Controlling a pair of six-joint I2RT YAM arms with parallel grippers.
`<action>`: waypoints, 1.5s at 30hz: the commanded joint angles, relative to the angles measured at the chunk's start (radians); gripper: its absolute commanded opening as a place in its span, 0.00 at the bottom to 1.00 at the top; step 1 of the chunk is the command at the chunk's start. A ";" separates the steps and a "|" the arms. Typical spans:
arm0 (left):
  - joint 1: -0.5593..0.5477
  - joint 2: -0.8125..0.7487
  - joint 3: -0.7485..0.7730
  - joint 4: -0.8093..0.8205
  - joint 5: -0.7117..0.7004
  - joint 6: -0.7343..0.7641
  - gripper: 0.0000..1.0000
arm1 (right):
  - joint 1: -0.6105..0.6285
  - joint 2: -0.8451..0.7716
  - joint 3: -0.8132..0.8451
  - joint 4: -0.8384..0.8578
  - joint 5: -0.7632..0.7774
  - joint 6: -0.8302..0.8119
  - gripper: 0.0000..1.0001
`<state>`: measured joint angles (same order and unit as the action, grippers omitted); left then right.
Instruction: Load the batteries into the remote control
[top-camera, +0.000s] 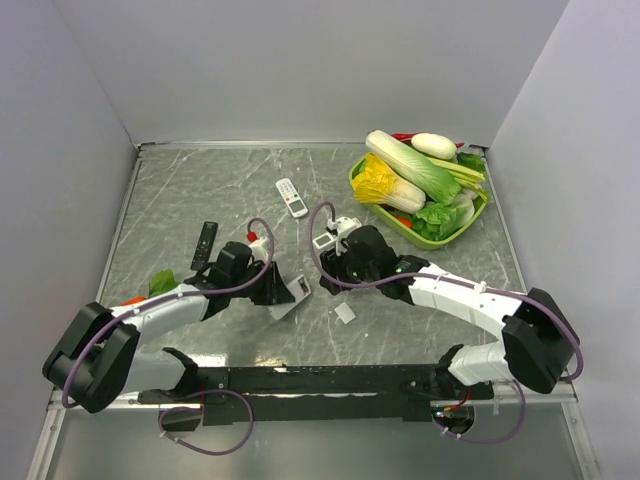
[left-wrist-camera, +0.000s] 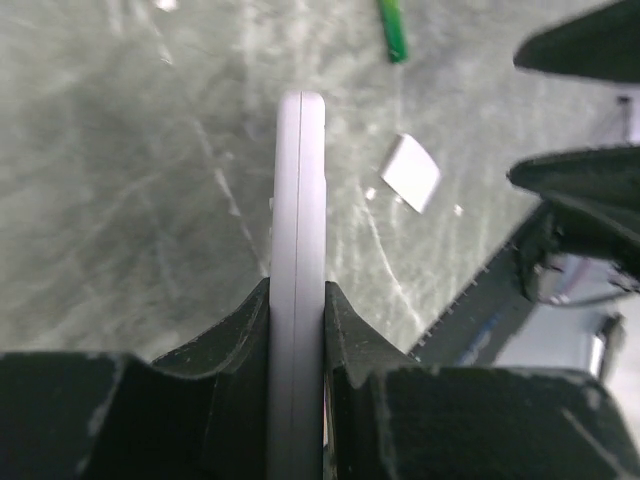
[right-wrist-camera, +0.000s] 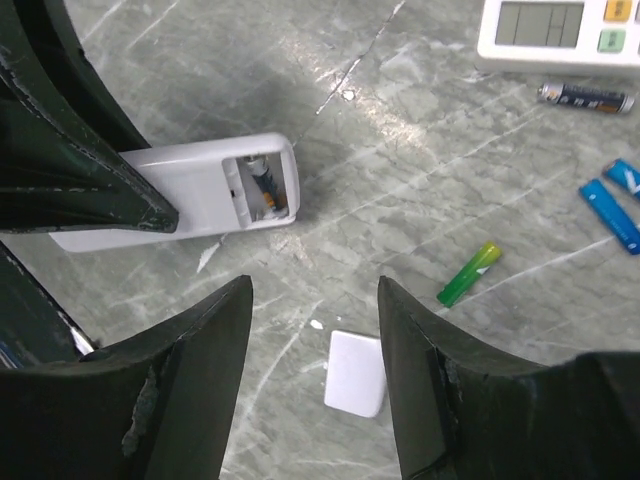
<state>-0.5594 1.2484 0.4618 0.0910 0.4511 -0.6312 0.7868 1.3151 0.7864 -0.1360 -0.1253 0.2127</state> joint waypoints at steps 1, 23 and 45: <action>-0.043 -0.007 0.119 -0.169 -0.197 0.050 0.02 | -0.008 0.041 -0.004 0.073 0.012 0.138 0.61; -0.415 0.264 0.415 -0.535 -0.817 0.021 0.02 | -0.080 0.309 -0.061 0.196 -0.103 0.441 0.60; -0.539 0.307 0.420 -0.560 -0.914 -0.058 0.02 | -0.106 0.329 -0.056 0.112 -0.027 0.485 0.59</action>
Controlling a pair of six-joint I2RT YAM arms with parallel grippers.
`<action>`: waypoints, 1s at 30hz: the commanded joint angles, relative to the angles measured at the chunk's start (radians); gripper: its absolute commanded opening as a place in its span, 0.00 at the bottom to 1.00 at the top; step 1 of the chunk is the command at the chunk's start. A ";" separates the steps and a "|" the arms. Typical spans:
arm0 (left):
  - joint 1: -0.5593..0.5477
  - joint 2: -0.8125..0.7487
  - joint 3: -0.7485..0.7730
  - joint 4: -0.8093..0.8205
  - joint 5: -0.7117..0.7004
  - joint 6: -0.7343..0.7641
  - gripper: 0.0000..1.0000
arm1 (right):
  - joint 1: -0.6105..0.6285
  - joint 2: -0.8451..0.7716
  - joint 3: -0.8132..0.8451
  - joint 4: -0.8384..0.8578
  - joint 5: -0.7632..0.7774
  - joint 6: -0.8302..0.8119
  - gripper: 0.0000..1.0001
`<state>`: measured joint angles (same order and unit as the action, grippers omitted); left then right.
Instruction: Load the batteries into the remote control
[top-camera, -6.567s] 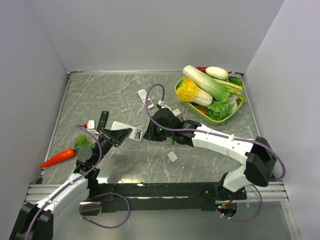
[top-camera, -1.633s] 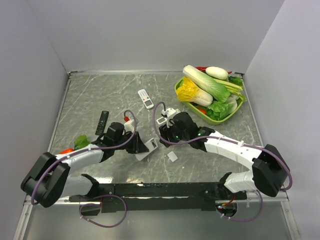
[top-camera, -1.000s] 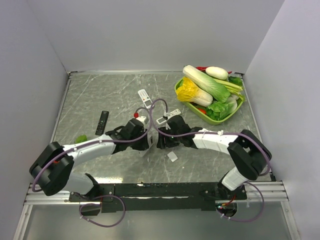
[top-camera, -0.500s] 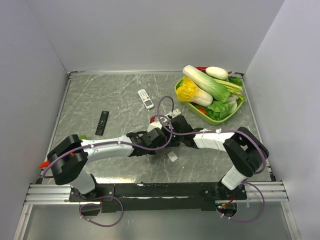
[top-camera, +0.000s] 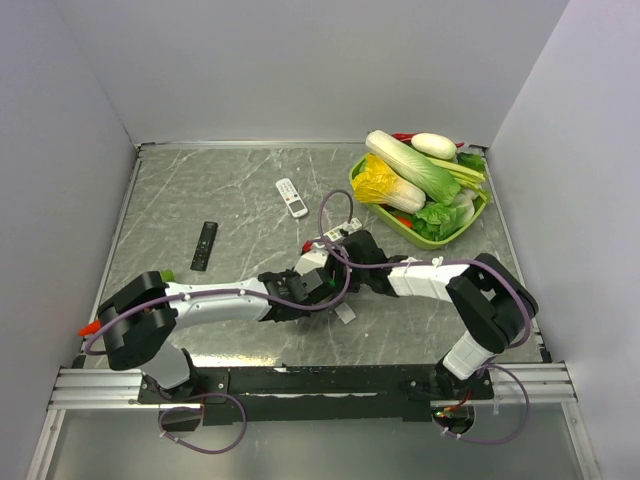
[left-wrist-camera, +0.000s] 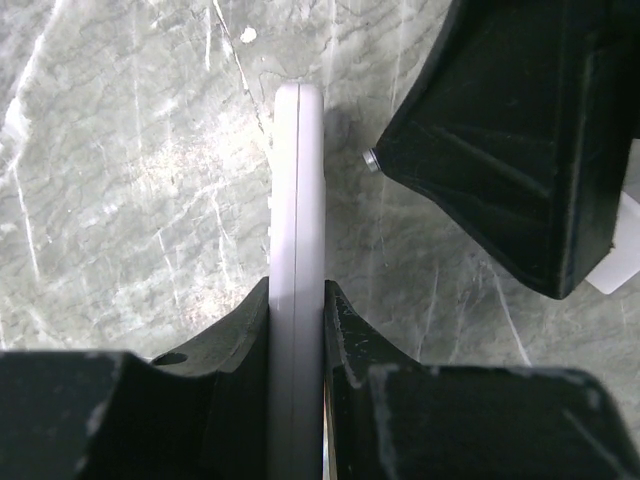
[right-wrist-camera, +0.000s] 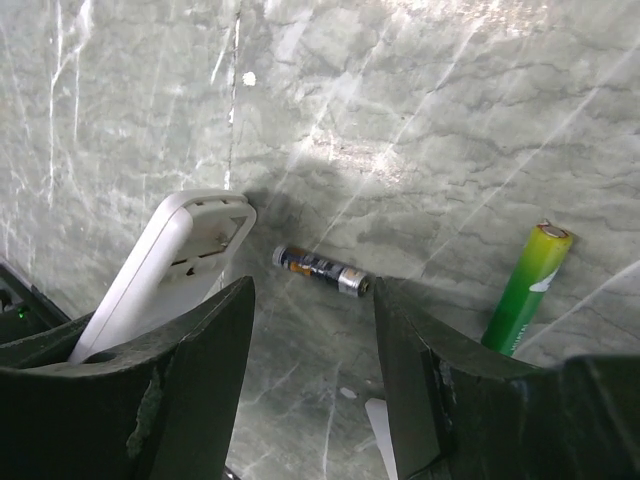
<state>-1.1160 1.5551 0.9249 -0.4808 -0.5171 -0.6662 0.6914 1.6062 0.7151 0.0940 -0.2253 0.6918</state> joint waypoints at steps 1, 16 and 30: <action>0.024 -0.009 -0.053 0.019 0.061 -0.023 0.02 | -0.009 0.038 0.030 -0.135 0.092 0.006 0.59; 0.260 -0.424 -0.349 0.290 0.337 -0.050 0.02 | 0.028 -0.051 0.256 -0.500 0.286 0.011 0.56; 0.439 -0.776 -0.575 0.456 0.586 -0.101 0.02 | 0.119 0.037 0.443 -0.608 0.343 -0.349 0.54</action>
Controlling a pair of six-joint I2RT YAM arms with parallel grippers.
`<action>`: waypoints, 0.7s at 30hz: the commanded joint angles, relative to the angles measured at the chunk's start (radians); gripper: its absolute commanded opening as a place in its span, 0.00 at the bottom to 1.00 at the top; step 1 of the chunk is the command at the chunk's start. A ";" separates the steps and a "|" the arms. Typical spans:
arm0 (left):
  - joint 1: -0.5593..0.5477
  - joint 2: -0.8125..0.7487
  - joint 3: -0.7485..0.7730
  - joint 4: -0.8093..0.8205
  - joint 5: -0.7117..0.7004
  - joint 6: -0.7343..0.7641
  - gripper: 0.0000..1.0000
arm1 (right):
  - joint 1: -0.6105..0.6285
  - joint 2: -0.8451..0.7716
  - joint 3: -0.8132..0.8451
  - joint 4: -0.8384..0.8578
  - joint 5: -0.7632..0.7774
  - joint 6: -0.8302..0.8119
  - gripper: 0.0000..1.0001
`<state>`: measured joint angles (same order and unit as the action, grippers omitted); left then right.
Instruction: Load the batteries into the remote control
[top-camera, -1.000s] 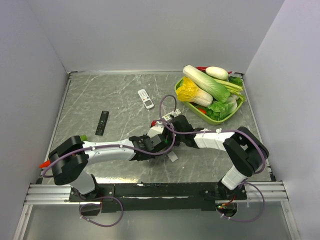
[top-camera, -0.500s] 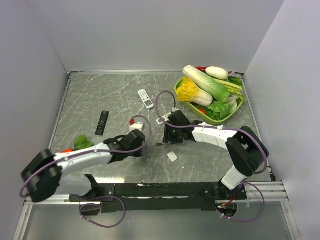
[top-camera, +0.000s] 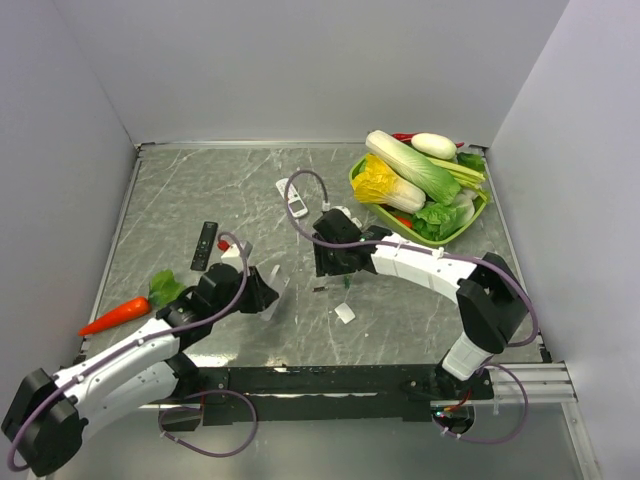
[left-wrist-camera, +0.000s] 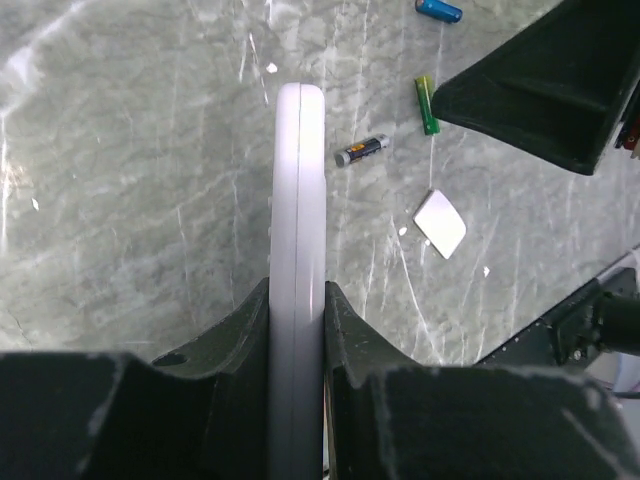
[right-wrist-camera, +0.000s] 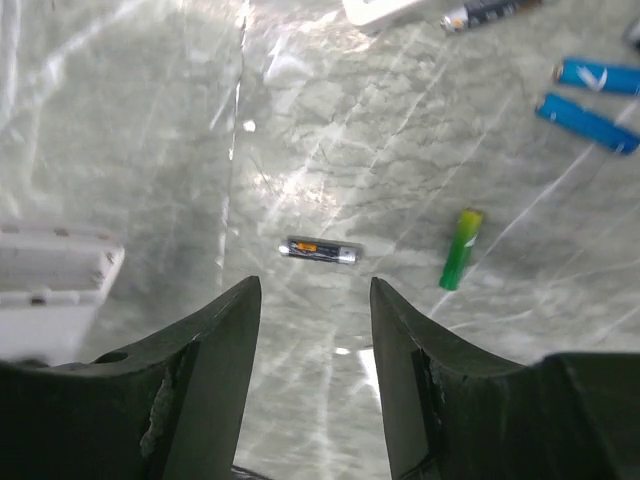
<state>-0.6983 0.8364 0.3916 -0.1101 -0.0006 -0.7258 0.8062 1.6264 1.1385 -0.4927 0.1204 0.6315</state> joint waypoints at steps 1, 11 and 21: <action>0.026 -0.069 -0.074 0.098 0.080 -0.052 0.02 | 0.001 0.006 0.018 -0.017 -0.025 -0.361 0.54; 0.098 -0.191 -0.272 0.300 0.194 -0.216 0.02 | 0.002 0.095 0.073 -0.104 -0.175 -0.875 0.51; 0.146 -0.289 -0.368 0.345 0.254 -0.274 0.02 | 0.005 0.150 0.073 -0.081 -0.294 -1.020 0.51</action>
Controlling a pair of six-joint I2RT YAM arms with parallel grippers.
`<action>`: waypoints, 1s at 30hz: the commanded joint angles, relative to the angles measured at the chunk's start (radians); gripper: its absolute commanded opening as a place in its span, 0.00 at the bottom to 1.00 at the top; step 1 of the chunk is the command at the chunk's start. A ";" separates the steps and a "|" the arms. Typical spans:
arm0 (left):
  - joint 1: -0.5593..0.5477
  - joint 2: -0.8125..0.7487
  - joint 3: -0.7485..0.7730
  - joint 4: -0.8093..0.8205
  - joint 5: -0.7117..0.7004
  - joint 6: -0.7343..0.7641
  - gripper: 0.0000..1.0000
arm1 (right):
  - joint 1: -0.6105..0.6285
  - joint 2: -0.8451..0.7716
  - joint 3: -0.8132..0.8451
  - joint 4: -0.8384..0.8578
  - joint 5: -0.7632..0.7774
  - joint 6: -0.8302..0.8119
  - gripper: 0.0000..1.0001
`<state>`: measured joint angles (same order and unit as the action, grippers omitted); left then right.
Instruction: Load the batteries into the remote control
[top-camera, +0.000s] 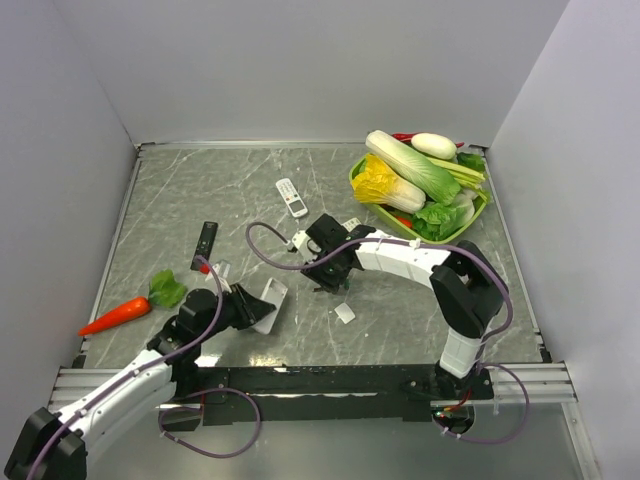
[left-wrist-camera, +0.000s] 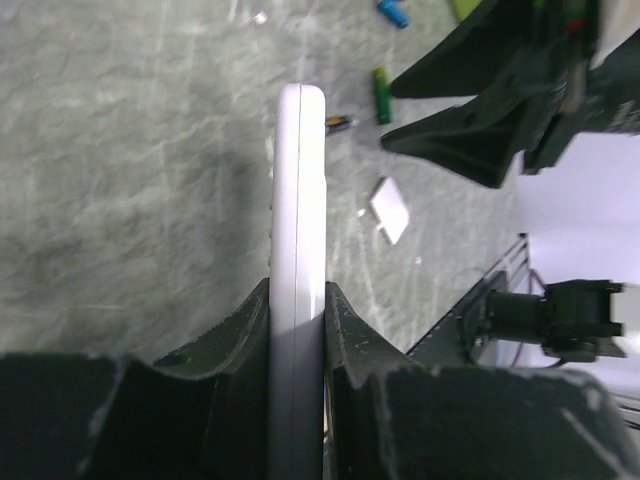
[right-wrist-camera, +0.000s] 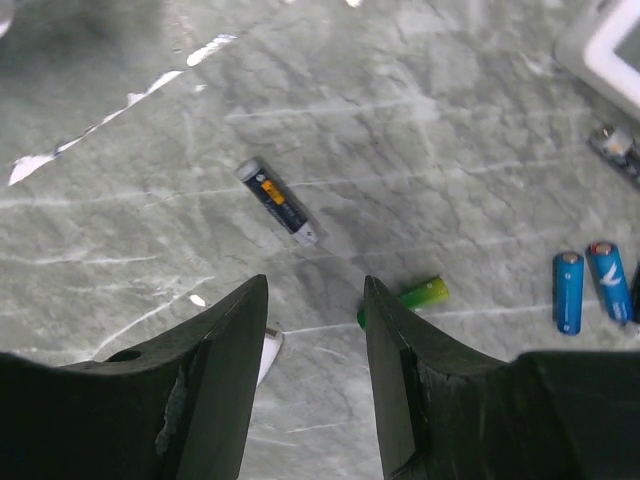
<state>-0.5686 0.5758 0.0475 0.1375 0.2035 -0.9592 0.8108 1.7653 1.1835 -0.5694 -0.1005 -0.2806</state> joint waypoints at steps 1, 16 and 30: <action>0.021 -0.030 -0.032 0.108 0.054 -0.049 0.02 | 0.001 0.019 0.034 -0.009 -0.086 -0.120 0.51; 0.027 0.030 -0.109 0.245 0.090 -0.116 0.02 | 0.027 0.092 0.056 0.028 -0.041 -0.155 0.51; 0.027 -0.008 -0.110 0.188 0.073 -0.130 0.02 | 0.031 0.106 0.056 0.014 -0.068 -0.151 0.18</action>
<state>-0.5461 0.5560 0.0452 0.2790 0.2714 -1.0706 0.8352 1.8683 1.2179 -0.5533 -0.1539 -0.4240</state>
